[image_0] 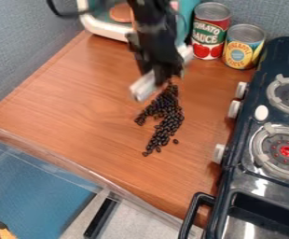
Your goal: Sweep into pile
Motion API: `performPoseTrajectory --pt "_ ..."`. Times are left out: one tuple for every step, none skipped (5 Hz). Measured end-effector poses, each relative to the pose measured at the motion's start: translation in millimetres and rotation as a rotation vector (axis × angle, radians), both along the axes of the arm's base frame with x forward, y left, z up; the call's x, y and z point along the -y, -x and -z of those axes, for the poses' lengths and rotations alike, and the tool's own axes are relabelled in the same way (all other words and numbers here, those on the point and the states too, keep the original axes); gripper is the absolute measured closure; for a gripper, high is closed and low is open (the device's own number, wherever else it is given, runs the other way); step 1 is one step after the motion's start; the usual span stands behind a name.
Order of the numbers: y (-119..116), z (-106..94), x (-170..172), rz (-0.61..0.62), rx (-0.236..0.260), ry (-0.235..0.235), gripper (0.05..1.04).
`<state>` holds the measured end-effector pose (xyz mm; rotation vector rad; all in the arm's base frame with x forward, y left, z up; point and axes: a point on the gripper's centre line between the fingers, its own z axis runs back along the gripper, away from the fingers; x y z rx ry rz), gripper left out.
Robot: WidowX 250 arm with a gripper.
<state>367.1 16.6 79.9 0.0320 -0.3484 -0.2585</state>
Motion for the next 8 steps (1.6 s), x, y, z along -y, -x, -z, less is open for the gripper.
performPoseTrajectory --pt "-15 -4.4 -45 -0.074 0.021 -0.038 0.712" --pt "-22 17.5 -61 -0.070 -0.029 -0.084 0.712" --pt "-21 41.4 -79 -0.085 -0.076 -0.111 0.712" --pt "-19 53.4 -85 -0.093 -0.095 -0.122 0.712" --pt "-16 58.9 -78 -0.074 -0.110 -0.140 0.712" --pt "-12 63.8 -64 -0.051 -0.107 -0.129 0.712" --pt "-3 63.1 -39 -0.021 -0.116 -0.101 0.712" --pt "3 64.3 -17 0.017 -0.119 -0.092 0.712"
